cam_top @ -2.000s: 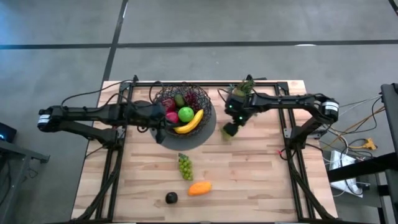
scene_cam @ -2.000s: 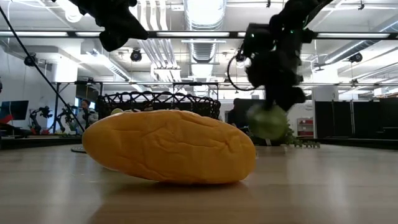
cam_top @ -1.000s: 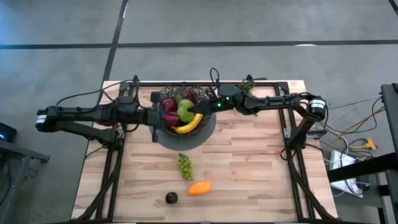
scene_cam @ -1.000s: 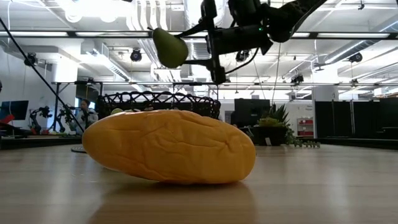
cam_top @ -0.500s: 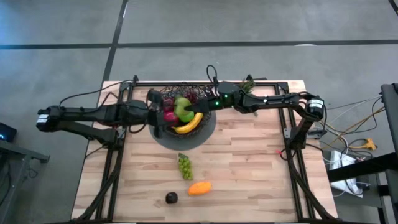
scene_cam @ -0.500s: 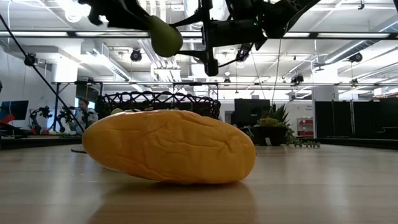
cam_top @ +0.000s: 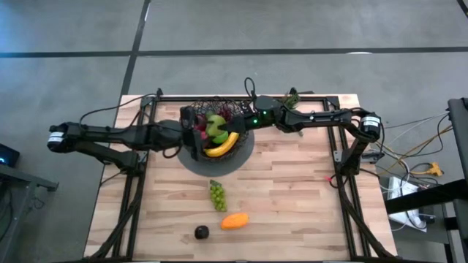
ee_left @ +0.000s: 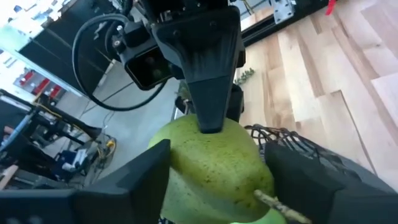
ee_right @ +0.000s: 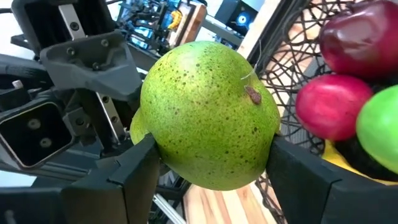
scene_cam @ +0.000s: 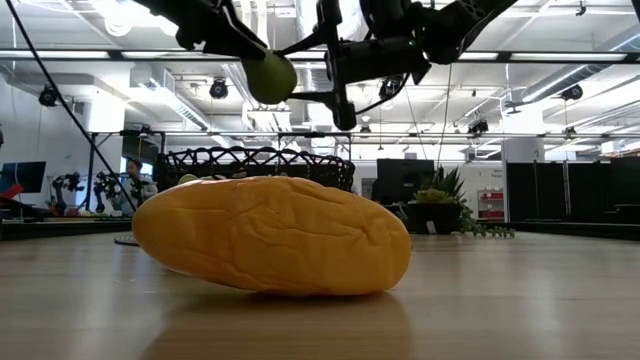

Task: Build produce basket
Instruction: Put the green pear into the black wire basket

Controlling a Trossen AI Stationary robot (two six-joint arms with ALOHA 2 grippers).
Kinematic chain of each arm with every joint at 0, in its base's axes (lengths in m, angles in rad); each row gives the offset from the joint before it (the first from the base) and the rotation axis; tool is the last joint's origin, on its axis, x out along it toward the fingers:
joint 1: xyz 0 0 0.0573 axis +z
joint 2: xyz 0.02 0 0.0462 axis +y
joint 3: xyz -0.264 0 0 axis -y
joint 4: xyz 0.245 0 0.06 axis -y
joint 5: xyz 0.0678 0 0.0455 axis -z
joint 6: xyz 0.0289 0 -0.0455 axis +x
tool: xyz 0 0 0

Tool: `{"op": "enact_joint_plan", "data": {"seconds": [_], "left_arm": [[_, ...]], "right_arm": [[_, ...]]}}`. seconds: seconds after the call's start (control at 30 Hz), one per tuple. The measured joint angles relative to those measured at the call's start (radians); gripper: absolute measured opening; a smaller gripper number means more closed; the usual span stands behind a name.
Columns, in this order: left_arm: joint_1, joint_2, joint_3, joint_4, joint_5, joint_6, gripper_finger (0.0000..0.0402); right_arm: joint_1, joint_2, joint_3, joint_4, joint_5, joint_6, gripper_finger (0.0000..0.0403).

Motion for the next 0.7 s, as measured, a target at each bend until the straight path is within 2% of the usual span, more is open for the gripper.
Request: {"op": "enact_joint_plan", "data": {"seconds": [0.17, 0.3, 0.5, 0.6, 0.7], "left_arm": [[0.0, 0.018, 0.0, -0.033, -0.007, -0.03, 0.0174], [0.002, 0.032, 0.0, -0.065, -0.004, -0.098, 0.0145], [0.029, 0.07, -0.004, -0.143, 0.011, -0.194, 0.0136], [0.08, 0.101, 0.005, -0.155, 0.013, -0.26, 0.0134], [0.134, 0.145, 0.071, -0.218, 0.077, -0.366, 0.0134]], "right_arm": [[0.001, 0.0, -0.001, -0.018, -0.002, -0.011, 0.0276], [0.002, 0.001, -0.001, -0.05, -0.008, -0.042, 0.0298], [0.001, -0.001, 0.001, -0.203, -0.006, -0.087, 0.032], [0.009, -0.012, 0.003, -0.28, 0.045, -0.081, 0.0323], [0.039, -0.018, 0.003, -0.351, 0.077, -0.083, 0.0323]]}}
